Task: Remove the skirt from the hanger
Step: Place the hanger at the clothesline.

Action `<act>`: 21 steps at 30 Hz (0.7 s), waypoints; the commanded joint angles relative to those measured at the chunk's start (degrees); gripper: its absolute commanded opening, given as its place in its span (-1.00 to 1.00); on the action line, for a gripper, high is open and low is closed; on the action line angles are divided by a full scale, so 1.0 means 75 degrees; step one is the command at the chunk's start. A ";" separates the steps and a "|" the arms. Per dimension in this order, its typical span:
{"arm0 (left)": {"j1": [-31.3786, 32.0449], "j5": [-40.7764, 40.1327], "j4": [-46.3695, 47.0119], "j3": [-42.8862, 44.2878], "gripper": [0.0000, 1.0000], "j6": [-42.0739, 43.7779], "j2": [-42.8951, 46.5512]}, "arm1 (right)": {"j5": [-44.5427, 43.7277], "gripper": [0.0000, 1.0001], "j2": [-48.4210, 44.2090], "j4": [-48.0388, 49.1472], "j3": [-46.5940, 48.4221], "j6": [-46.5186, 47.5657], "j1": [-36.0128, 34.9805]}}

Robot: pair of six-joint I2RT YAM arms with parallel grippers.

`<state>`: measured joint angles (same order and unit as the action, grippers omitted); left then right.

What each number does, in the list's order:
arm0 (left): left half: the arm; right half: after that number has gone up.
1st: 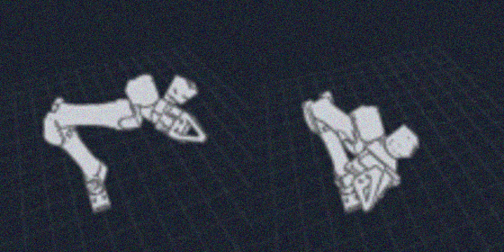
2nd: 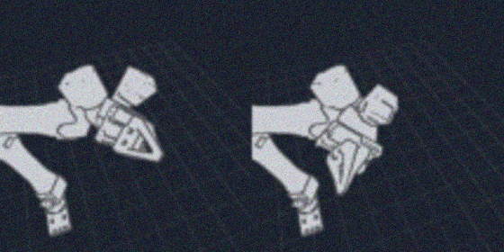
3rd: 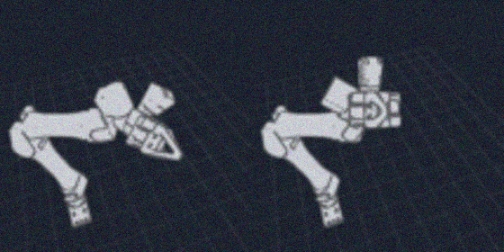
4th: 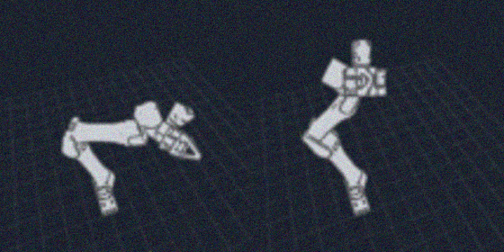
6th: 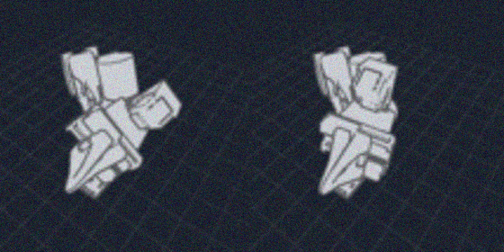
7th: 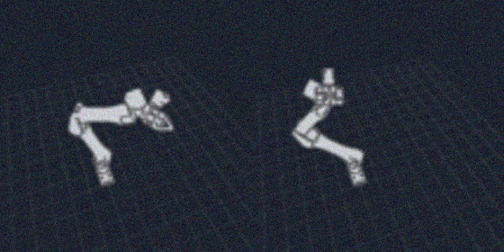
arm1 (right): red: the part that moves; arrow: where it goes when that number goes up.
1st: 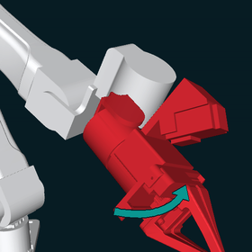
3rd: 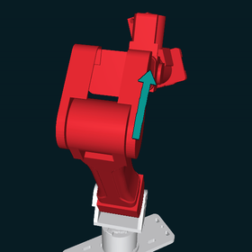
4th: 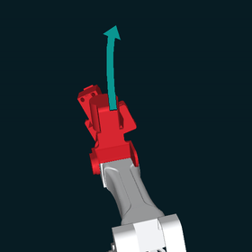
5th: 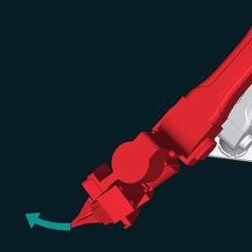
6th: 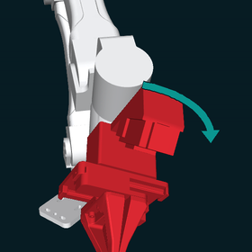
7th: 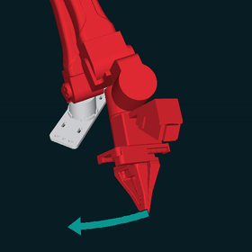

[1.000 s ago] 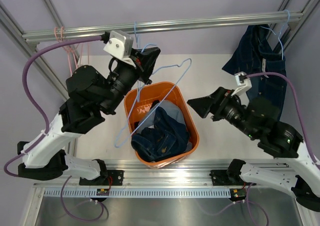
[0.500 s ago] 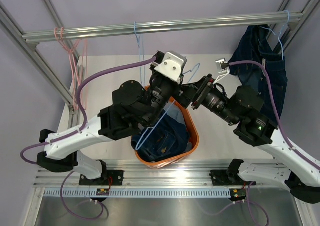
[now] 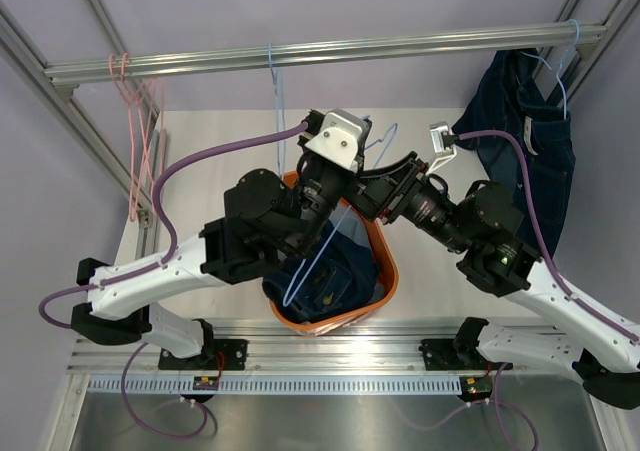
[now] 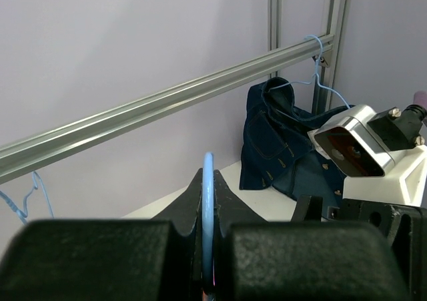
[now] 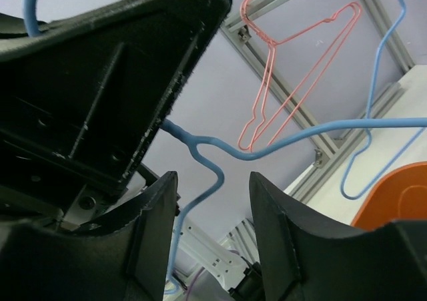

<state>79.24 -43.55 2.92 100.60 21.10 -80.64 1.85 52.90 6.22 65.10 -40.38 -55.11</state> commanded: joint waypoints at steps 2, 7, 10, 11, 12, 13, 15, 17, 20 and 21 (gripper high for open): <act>0.0040 -0.0088 0.0712 -0.0135 -1.00 -0.0107 0.0287 | 0.0269 -0.01 0.0059 0.0788 0.0086 -0.0334 -0.0081; 0.0051 -0.0029 0.0783 -0.0288 -1.00 -0.0200 0.0369 | 0.0293 -0.28 0.0235 0.0636 0.0226 -0.0487 -0.0093; 0.0040 -0.0029 0.0654 -0.0288 -1.00 -0.0271 0.0404 | 0.0223 -0.97 0.0258 0.0612 0.0250 -0.0603 -0.0082; 0.0040 -0.0018 0.0619 -0.0299 -1.00 -0.0294 0.0416 | 0.0188 -1.00 0.0293 0.0577 0.0261 -0.0627 -0.0081; 0.0040 -0.0018 0.0596 -0.0300 -1.00 -0.0306 0.0451 | 0.0141 -1.00 0.0305 0.0519 0.0261 -0.0662 -0.0093; 0.0051 -0.0041 0.0595 -0.0300 -0.91 -0.0318 0.0521 | 0.0129 -1.00 0.0317 0.0507 0.0250 -0.0686 -0.0082; 0.0040 -0.0076 0.0537 -0.0276 -0.07 -0.0329 0.0615 | 0.0001 -1.00 0.0305 0.0402 0.0238 -0.0744 -0.0082; 0.0040 -0.0053 0.0234 -0.0090 0.41 -0.0318 0.0720 | -0.0105 -1.00 0.0305 0.0156 0.0273 -0.0652 -0.0081; 0.0051 -0.0100 -0.0211 0.0389 0.98 -0.0224 0.0779 | -0.0199 -1.00 0.0317 -0.0207 0.0436 -0.0581 -0.0093; 0.0040 -0.0134 -0.0271 0.0496 0.98 -0.0154 0.0826 | -0.0199 -1.00 0.0340 -0.0382 0.0495 -0.0546 -0.0082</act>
<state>79.31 -43.99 1.17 99.90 19.51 -76.86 1.98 55.02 6.44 65.65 -45.28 -55.37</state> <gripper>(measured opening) 0.986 0.039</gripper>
